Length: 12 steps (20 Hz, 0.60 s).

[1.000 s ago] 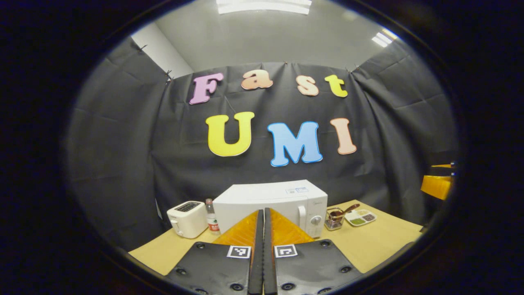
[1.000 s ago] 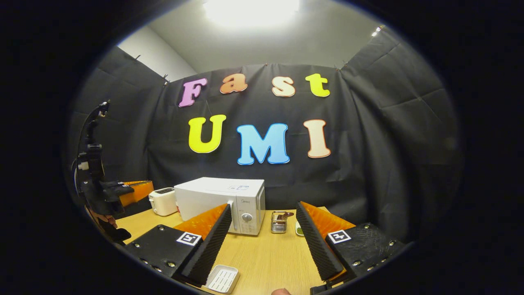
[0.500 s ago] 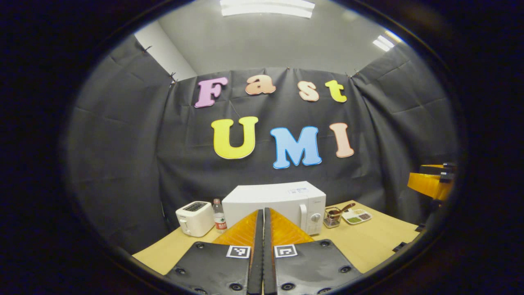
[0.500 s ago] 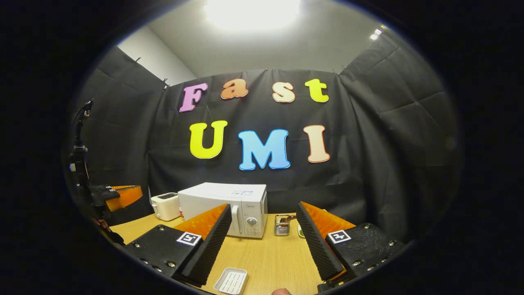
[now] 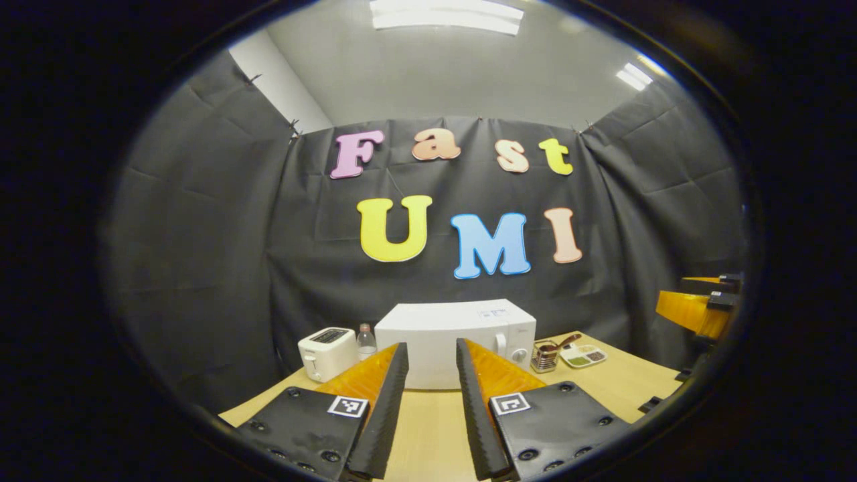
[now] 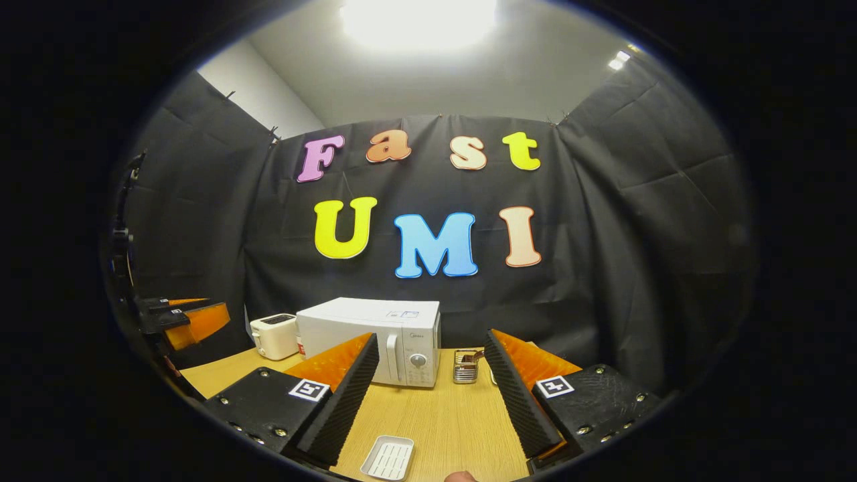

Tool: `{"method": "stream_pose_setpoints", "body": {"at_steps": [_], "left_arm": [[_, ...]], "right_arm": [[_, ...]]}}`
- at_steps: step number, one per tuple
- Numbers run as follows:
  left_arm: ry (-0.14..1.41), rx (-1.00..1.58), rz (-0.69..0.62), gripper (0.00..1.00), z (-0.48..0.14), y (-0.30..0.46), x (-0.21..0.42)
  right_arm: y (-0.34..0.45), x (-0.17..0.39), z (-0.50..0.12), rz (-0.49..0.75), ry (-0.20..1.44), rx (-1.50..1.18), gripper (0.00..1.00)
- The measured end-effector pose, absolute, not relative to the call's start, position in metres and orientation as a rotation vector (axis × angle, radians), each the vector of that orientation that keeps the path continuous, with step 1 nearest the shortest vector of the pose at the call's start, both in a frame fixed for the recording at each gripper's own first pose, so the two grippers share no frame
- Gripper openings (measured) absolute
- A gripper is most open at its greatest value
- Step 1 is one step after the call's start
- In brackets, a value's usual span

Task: Open the microwave oven with the left hand, put the food in, and close the microwave oven.

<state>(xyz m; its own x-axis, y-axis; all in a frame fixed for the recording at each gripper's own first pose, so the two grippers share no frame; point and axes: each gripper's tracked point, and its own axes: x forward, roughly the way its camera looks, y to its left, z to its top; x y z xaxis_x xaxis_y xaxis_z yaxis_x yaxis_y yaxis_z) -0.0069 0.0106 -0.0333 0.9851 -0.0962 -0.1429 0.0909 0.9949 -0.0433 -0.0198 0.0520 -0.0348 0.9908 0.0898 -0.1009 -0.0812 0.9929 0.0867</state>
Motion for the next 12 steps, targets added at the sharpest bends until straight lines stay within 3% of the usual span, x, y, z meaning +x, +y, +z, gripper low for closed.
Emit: {"method": "stream_pose_setpoints", "body": {"at_steps": [1,6,9,12], "left_arm": [[0.145,-0.039,-0.1,0.53,-0.034,0.01,-0.008],[0.133,-0.014,-0.091,1.0,-0.031,0.019,-0.009],[0.117,0.005,-0.083,0.95,-0.029,0.023,-0.01],[0.107,0.005,-0.078,0.99,-0.027,0.026,-0.01]], "right_arm": [[0.053,-0.02,-0.034,0.085,0.104,0.08,0.96],[0.06,-0.024,-0.034,0.082,0.105,0.083,0.96],[0.064,-0.023,-0.027,0.081,0.088,0.08,0.96],[0.068,-0.024,-0.029,0.081,0.088,0.073,0.96]]}}
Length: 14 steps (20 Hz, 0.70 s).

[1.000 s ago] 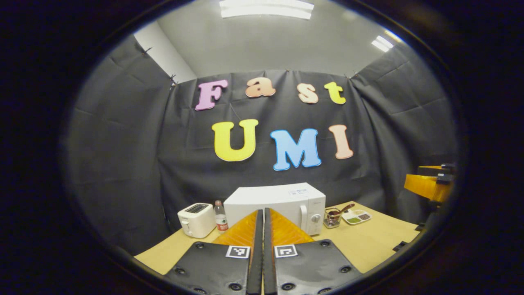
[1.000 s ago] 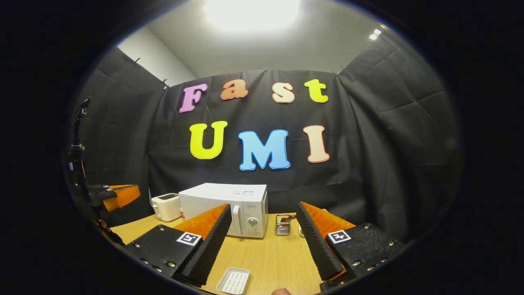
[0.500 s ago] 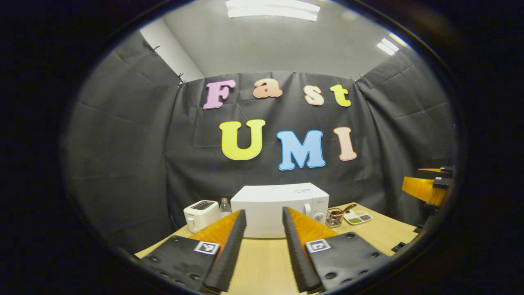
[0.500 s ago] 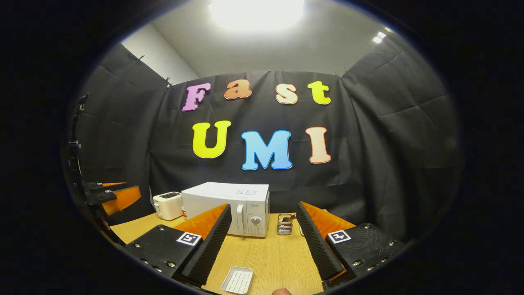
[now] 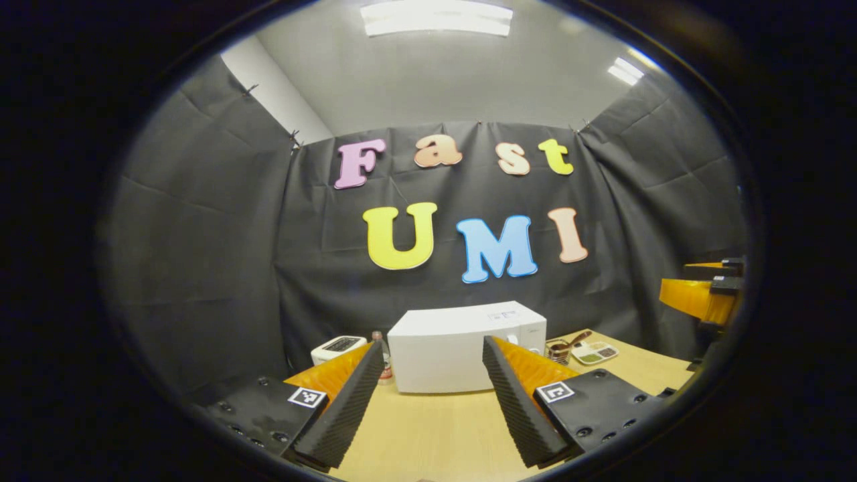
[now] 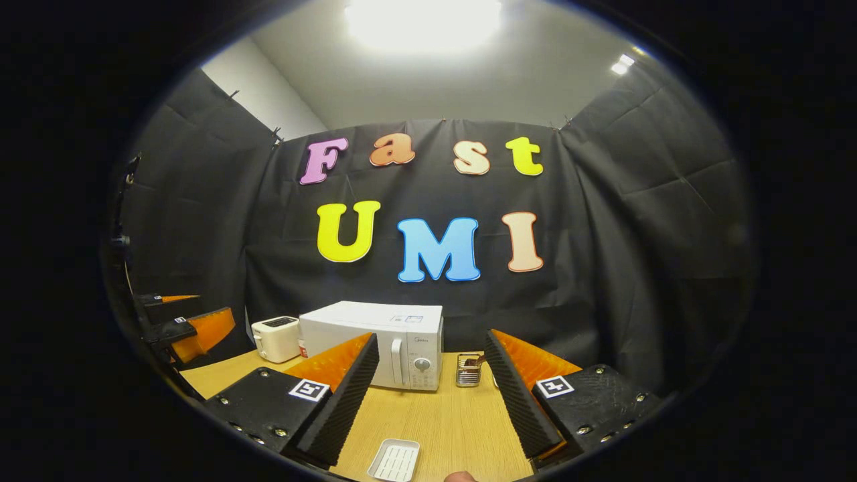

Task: Open the microwave oven with the left hand, put the food in, and close the microwave oven.

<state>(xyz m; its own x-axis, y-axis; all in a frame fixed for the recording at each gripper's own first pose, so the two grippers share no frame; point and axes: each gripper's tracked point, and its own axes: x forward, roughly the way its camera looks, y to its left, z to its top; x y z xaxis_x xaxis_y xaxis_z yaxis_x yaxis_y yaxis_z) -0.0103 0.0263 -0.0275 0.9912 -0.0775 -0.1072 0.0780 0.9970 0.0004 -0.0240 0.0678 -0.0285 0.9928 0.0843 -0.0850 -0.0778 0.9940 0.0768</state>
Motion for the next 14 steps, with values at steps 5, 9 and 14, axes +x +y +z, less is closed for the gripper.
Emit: {"method": "stream_pose_setpoints", "body": {"at_steps": [5,9,14], "left_arm": [[0.109,0.006,-0.074,1.0,-0.03,0.035,-0.012],[0.121,-0.002,-0.071,1.0,-0.035,0.04,-0.011],[0.106,0.01,-0.072,0.98,-0.031,0.043,-0.009]], "right_arm": [[0.074,-0.026,-0.03,0.081,0.095,0.072,0.96],[0.078,-0.027,-0.032,0.079,0.099,0.07,0.96],[0.078,-0.027,-0.031,0.069,0.095,0.067,0.96]]}}
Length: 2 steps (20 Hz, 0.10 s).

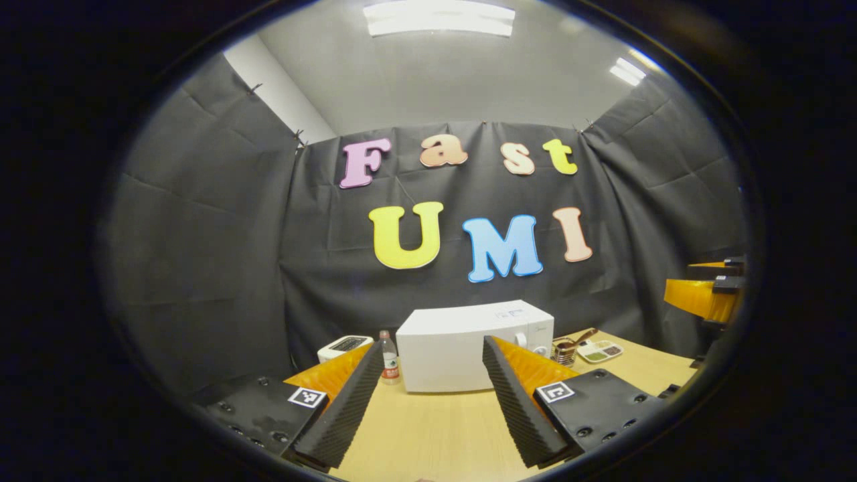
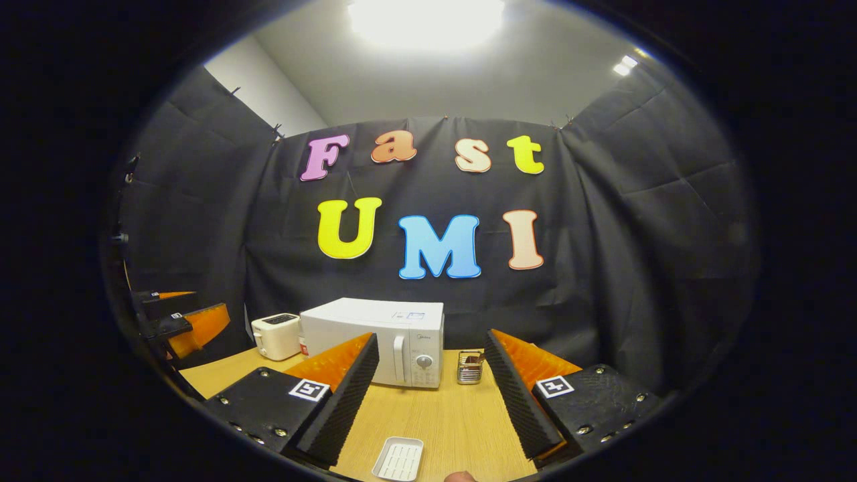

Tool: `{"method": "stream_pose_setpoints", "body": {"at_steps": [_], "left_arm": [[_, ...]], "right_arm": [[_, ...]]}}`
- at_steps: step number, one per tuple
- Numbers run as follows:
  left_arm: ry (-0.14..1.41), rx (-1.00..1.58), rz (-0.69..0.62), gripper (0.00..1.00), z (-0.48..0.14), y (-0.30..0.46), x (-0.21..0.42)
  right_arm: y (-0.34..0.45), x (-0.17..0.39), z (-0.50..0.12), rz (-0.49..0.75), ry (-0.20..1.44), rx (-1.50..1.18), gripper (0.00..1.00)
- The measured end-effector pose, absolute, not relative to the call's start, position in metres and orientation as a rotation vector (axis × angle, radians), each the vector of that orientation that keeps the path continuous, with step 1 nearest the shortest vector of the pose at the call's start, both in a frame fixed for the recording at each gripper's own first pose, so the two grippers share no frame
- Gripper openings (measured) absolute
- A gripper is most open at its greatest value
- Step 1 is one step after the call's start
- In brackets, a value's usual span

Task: Open the microwave oven with the left hand, put the food in, and close the microwave oven.

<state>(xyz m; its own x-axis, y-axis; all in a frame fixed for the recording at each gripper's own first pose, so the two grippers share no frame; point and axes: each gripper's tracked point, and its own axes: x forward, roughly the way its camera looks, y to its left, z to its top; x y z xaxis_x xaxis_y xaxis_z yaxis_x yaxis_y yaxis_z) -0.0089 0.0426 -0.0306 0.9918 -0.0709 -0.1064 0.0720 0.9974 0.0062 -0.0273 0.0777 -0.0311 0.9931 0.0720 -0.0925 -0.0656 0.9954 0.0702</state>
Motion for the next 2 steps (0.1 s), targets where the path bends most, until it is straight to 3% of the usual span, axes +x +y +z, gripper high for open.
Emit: {"method": "stream_pose_setpoints", "body": {"at_steps": [2], "left_arm": [[0.103,0.009,-0.077,1.0,-0.03,0.0419,-0.0071]], "right_arm": [[0.0792,-0.0261,-0.0313,0.067,0.094,0.067,0.96]]}}
